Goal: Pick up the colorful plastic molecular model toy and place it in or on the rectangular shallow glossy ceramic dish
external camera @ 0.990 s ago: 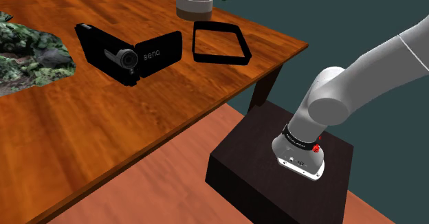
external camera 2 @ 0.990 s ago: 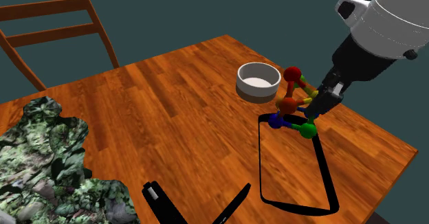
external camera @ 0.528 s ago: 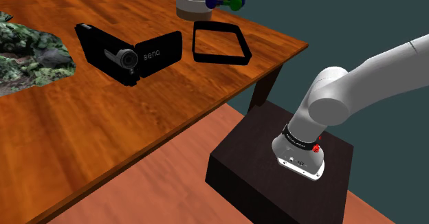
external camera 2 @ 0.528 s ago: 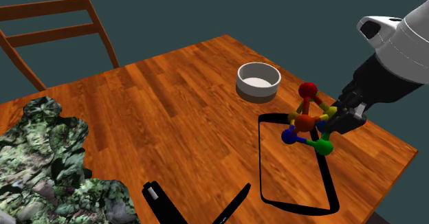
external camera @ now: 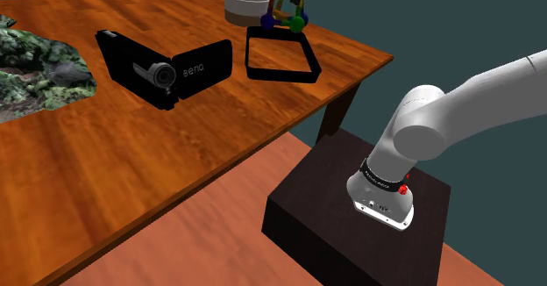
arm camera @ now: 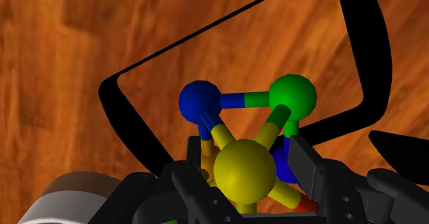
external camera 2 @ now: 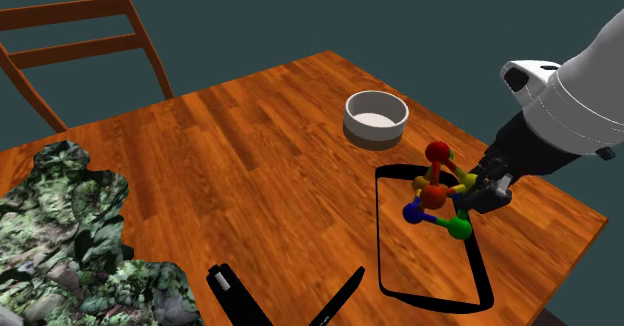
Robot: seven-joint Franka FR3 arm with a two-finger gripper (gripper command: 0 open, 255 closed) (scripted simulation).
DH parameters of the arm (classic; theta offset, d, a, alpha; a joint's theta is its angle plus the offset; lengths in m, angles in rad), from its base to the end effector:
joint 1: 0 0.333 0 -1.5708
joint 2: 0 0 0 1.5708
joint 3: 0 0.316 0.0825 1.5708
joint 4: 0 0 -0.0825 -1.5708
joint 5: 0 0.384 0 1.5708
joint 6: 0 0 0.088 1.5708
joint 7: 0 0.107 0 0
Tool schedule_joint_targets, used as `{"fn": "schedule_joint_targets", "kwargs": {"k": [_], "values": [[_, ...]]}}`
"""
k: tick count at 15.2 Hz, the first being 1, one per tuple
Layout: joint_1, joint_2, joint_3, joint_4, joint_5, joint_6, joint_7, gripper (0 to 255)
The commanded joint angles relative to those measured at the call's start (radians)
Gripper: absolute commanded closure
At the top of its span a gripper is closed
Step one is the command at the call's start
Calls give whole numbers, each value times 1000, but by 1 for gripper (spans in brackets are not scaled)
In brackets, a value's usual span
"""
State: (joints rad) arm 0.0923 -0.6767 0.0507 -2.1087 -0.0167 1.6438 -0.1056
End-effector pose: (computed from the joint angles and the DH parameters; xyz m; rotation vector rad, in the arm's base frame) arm 0.3399 0.0545 0.6794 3.0566 0.3690 0.3273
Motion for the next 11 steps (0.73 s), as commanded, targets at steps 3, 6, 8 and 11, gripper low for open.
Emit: {"fn": "schedule_joint_targets", "kwargs": {"k": [3,6,8,11], "values": [[1,-22,0,-72,1,51,1,255],[1,-30,0,-102,1,73,2,255],[1,-30,0,-102,1,73,2,255],[1,-30,0,-102,1,73,2,255]]}}
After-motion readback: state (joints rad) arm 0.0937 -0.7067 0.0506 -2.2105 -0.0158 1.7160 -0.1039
